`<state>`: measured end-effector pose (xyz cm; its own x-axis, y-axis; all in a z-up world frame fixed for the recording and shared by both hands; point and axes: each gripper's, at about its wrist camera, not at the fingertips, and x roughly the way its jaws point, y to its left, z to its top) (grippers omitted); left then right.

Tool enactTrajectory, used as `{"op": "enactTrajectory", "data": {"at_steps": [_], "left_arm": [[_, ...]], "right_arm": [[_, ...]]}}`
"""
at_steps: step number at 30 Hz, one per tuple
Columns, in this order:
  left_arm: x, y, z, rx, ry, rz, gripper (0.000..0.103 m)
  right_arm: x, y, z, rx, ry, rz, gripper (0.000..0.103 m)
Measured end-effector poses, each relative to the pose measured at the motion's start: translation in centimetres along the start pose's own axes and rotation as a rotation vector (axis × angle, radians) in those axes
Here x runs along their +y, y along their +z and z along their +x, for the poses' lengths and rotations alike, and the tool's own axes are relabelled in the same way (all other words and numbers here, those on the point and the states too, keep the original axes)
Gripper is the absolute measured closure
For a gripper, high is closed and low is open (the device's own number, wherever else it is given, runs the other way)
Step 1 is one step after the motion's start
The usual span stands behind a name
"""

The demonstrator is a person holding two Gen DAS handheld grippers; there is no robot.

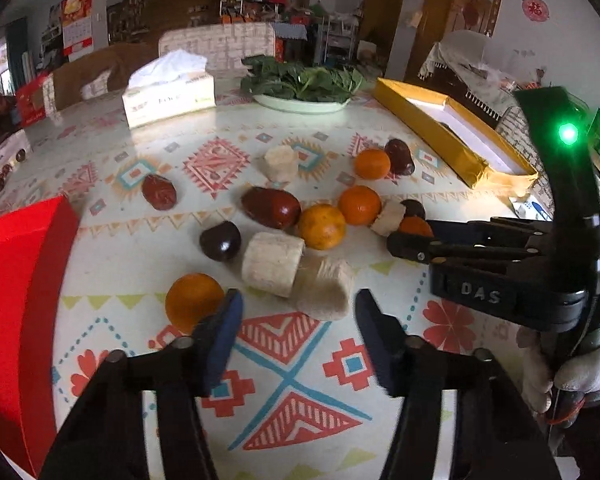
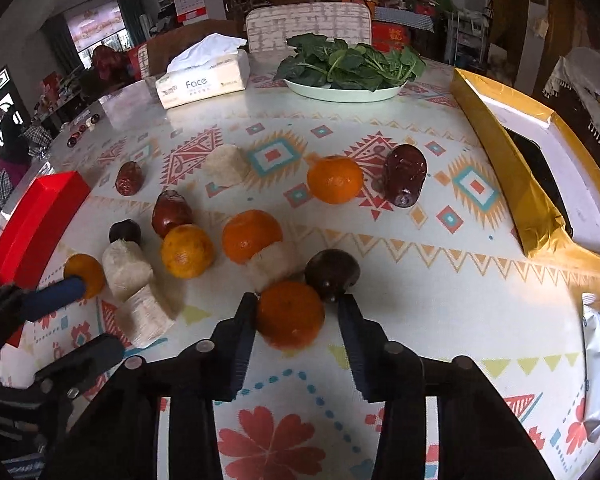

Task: Organize fruits
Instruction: 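Grasp a tangerine with the right tool while the left tool grasps a beige cylindrical piece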

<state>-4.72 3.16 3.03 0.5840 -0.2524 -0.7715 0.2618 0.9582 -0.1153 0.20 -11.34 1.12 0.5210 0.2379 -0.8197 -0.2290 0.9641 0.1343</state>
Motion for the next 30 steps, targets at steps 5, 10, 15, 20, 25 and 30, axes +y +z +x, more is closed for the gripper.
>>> {"op": "enactTrajectory", "data": {"at_steps": [5, 10, 15, 20, 25, 30], "left_arm": [[-0.6, 0.1, 1.0, 0.012, -0.016, -0.004, 0.050], [-1.9, 0.6, 2.4, 0.033, -0.009, 0.030, 0.050], [-2.8, 0.5, 3.0, 0.042, 0.021, 0.051, 0.071], [-1.7, 0.3, 2.1, 0.025, 0.015, -0.006, 0.071], [-1.3, -0.1, 0.3, -0.006, 0.019, -0.025, 0.071], [-0.6, -0.3, -1.8, -0.047, 0.013, -0.052, 0.071]], "right_arm": [[-0.7, -0.1, -0.2, 0.011, 0.051, 0.037, 0.068], [-0.7, -0.2, -0.3, 0.013, 0.058, 0.041, 0.068], [-0.8, -0.2, -0.3, 0.016, 0.063, 0.039, 0.067], [-0.5, -0.1, -0.2, 0.016, 0.044, 0.022, 0.067], [0.6, 0.0, 0.1, 0.017, -0.005, -0.030, 0.068], [-0.2, -0.1, -0.4, 0.013, 0.030, 0.024, 0.069]]}}
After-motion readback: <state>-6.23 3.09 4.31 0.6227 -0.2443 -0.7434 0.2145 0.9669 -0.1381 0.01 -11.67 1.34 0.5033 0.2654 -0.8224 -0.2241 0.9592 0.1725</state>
